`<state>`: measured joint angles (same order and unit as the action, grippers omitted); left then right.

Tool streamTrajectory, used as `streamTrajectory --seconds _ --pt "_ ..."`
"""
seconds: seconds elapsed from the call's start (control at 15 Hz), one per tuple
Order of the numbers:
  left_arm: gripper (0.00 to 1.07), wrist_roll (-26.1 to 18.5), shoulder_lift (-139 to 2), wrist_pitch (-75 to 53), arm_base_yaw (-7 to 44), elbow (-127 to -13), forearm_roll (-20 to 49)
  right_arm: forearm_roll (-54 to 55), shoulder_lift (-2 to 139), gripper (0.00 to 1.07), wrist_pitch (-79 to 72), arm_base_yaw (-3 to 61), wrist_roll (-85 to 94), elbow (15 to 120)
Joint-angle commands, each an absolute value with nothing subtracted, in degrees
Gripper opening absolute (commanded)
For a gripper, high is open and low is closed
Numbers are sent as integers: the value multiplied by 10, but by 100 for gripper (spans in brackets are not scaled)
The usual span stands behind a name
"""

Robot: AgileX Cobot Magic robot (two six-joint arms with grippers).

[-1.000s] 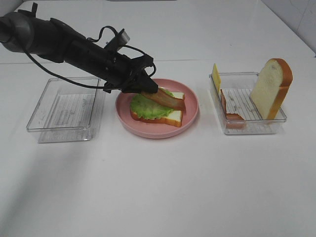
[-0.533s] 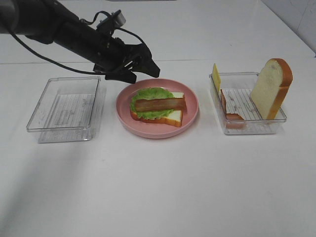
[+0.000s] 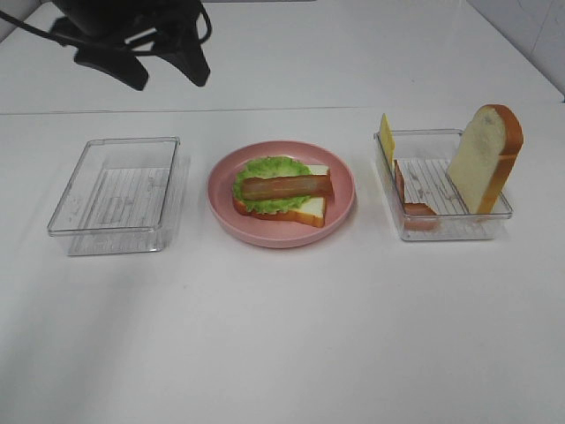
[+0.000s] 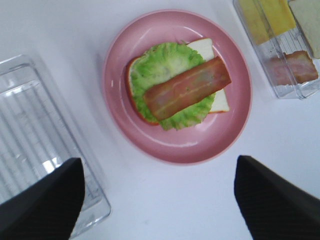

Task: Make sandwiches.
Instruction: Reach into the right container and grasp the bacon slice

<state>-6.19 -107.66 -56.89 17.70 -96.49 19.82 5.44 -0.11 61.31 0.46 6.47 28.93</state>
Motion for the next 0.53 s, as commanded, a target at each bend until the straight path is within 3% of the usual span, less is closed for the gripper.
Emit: streamTrajectory --seconds 0.07,0.13,0.33,0.53 --pt "78 -8 -1032 -622 177 -964 154 57 -10 78 608 1 68 288" --pt "78 37 -977 -661 179 -964 102 57 -10 78 608 1 68 288" --pt "78 77 -902 -738 179 -964 15 57 -10 78 608 1 68 288" --pt "78 101 -820 -737 179 -904 -21 57 -10 78 608 1 68 288"
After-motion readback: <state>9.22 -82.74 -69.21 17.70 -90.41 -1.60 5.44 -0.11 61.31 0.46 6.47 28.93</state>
